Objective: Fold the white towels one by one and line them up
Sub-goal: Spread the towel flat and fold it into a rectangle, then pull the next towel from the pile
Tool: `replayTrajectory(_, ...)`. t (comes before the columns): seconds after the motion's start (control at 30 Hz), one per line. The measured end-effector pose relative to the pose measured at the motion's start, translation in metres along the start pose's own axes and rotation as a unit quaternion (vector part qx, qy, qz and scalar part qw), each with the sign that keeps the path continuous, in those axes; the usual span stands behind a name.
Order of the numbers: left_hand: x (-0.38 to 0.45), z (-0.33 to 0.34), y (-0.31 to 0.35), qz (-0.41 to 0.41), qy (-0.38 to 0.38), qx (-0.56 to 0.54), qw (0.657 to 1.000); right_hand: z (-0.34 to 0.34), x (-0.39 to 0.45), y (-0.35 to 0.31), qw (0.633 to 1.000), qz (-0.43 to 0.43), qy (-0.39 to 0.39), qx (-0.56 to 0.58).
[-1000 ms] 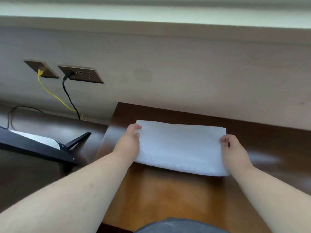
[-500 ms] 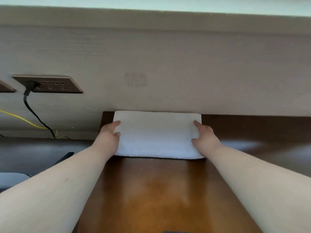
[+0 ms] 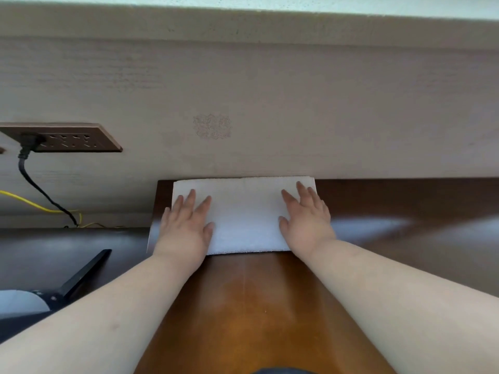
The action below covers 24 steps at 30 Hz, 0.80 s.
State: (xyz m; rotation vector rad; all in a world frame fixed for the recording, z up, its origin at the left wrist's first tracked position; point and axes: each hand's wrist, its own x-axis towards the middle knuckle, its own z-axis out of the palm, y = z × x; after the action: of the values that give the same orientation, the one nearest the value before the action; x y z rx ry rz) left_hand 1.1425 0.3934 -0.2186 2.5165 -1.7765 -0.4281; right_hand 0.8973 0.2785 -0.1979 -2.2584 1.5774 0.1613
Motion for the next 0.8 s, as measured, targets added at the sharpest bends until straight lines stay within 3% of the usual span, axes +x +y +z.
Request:
replayTrajectory(0.13, -0.007, 0.014, -0.002, 0.031, -0.095, 0.056, 0.993, 0.026, -0.010, 0.001, 0.994, -0.013, -0.085, -0.066)
replayTrajectory(0.47, -0.003, -0.001, 0.016, 0.006, -0.126, 0.108, 0.986, 0.006, -0.009, 0.003, 0.991, -0.019, -0.130, -0.028)
replayTrajectory(0.6, -0.028, -0.026, 0.074, 0.049, -0.051, 0.079, 0.994, -0.032, -0.038, 0.015, 0.997, -0.044, -0.054, 0.012)
replayTrajectory(0.8, -0.089, -0.069, 0.224, 0.132, -0.089, -0.018, 0.987, -0.103, -0.132, 0.112, 1.000, -0.010, -0.020, 0.013)
